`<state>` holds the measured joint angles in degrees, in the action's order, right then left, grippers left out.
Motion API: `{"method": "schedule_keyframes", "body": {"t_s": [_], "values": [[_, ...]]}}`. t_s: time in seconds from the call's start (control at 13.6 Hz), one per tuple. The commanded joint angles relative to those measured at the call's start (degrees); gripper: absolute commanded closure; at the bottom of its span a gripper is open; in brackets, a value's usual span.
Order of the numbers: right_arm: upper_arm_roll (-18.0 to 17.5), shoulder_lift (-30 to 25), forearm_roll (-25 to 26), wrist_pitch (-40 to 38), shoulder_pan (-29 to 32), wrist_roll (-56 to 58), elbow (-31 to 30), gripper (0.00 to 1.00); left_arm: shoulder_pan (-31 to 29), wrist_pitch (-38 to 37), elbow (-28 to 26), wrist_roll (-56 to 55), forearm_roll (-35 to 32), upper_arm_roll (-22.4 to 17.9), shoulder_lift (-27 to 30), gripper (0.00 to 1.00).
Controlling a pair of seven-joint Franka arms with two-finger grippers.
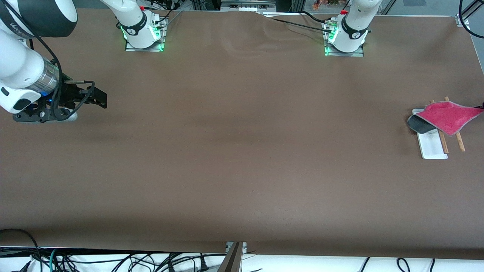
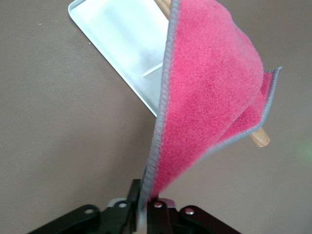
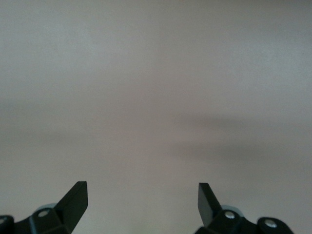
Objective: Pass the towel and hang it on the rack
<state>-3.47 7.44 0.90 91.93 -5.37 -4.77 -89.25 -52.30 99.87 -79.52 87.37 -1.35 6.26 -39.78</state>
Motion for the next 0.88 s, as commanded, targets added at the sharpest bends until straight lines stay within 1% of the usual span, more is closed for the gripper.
{"method": "schedule_keyframes", "body": {"t_s": [0.0, 0.22, 0.29, 0.52, 0.66, 0.81], "values": [[-0.13, -1.64, 0.41, 0.1, 0.1, 0.91, -1.01, 0.0, -0.61, 0.14, 2.09, 2.54, -0.23, 0.69, -1.35, 0.0], [-0.31, -1.64, 0.24, 0.1, 0.1, 0.82, -1.01, 0.0, -0.44, -0.03, 2.53, 2.28, -0.32, 0.69, -0.83, 0.0], [-0.31, -1.64, 0.24, 0.1, 0.1, 0.82, -1.01, 0.0, -0.35, -0.38, 2.53, 2.1, -0.41, 0.86, 0.13, 0.0], [-0.4, -1.63, 0.24, 0.1, 0.1, 0.82, -1.01, 0.0, 0.96, -2.13, 2.53, 0.88, -0.5, 1.74, 5.31, 0.0], [-0.4, -1.64, 0.06, 0.01, 0.1, 0.73, -1.1, 0.0, 3.85, -6.07, 2.53, -1.32, -0.94, 1.65, 8.65, 0.0], [-0.4, -1.64, -0.02, -0.34, 0.01, 0.73, -1.19, 0.0, 7.19, -10.2, 2.44, -6.66, -0.76, 1.74, 12.69, 0.0]]}}
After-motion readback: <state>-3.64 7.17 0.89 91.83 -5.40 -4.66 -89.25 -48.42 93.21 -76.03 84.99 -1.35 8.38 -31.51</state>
